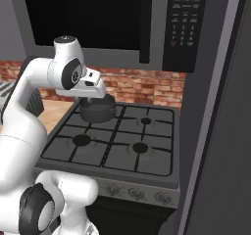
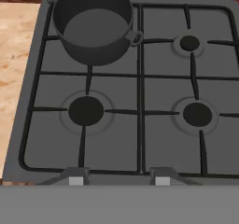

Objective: Turn on the burner for the pot on the stove. Wait thirty seconds for the pot to heat up. Then add the bell pepper to the pot.

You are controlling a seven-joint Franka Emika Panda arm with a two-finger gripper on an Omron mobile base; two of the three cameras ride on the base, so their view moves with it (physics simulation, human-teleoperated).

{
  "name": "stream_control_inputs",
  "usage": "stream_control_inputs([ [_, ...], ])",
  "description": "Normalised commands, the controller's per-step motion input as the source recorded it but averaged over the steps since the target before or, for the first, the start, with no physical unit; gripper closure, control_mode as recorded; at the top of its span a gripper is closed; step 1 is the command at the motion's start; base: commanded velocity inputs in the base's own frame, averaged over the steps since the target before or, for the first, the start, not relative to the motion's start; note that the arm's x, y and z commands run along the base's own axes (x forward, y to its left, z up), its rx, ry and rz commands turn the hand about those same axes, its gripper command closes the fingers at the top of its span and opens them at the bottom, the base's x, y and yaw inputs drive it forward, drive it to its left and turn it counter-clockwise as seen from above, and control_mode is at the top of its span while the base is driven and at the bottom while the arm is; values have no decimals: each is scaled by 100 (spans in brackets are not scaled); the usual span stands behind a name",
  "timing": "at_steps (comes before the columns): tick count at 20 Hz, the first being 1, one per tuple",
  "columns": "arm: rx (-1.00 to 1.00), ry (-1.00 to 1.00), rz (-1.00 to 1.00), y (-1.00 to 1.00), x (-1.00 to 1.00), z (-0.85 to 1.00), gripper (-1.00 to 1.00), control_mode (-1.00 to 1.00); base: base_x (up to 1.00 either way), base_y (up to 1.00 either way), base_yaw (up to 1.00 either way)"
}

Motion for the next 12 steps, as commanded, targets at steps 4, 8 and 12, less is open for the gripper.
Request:
stream_control_inputs([
  [4,0,-2,0,0,-17,0,-100,-100,0,0,0],
  [8,0,-10,0,0,-51,0,-100,-100,0,0,0],
  [12,0,-6,0,0,-52,0,-100,-100,0,0,0],
])
